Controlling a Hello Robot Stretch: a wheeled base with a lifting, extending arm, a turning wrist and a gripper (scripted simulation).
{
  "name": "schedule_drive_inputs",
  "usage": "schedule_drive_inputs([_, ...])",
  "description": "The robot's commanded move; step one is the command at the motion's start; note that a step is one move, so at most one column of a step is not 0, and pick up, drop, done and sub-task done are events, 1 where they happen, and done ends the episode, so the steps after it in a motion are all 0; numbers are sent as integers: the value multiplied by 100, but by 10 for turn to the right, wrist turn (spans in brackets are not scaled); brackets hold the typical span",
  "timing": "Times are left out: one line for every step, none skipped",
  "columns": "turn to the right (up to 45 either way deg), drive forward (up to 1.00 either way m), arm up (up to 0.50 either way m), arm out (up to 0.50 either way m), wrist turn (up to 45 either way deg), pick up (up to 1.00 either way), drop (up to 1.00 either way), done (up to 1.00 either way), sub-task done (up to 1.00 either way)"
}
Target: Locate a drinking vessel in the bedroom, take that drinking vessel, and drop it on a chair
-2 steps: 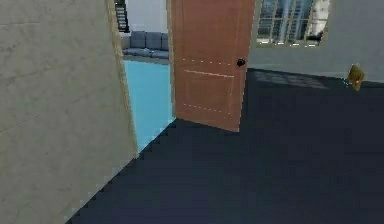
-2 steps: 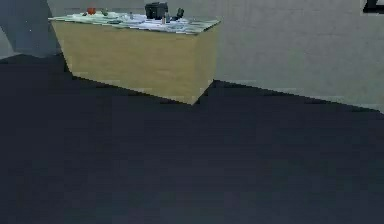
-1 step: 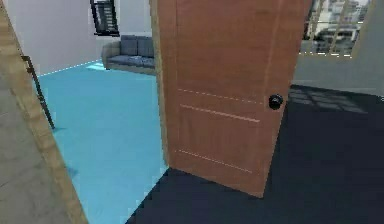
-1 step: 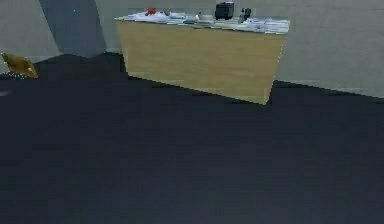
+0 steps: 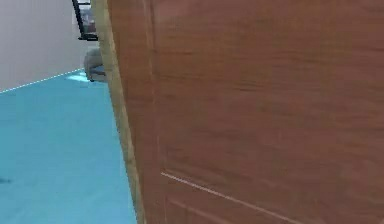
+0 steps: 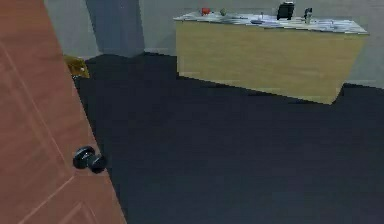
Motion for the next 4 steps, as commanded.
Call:
schedule_drive_inputs([-450, 0, 0, 0, 0, 0, 0, 0, 0])
schedule_drive_inputs([-180, 0, 0, 0, 0, 0, 0, 0, 0])
schedule_drive_inputs([0, 70, 0, 0, 0, 0, 0, 0, 0])
schedule_drive_inputs([300, 0, 0, 0, 0, 0, 0, 0, 0])
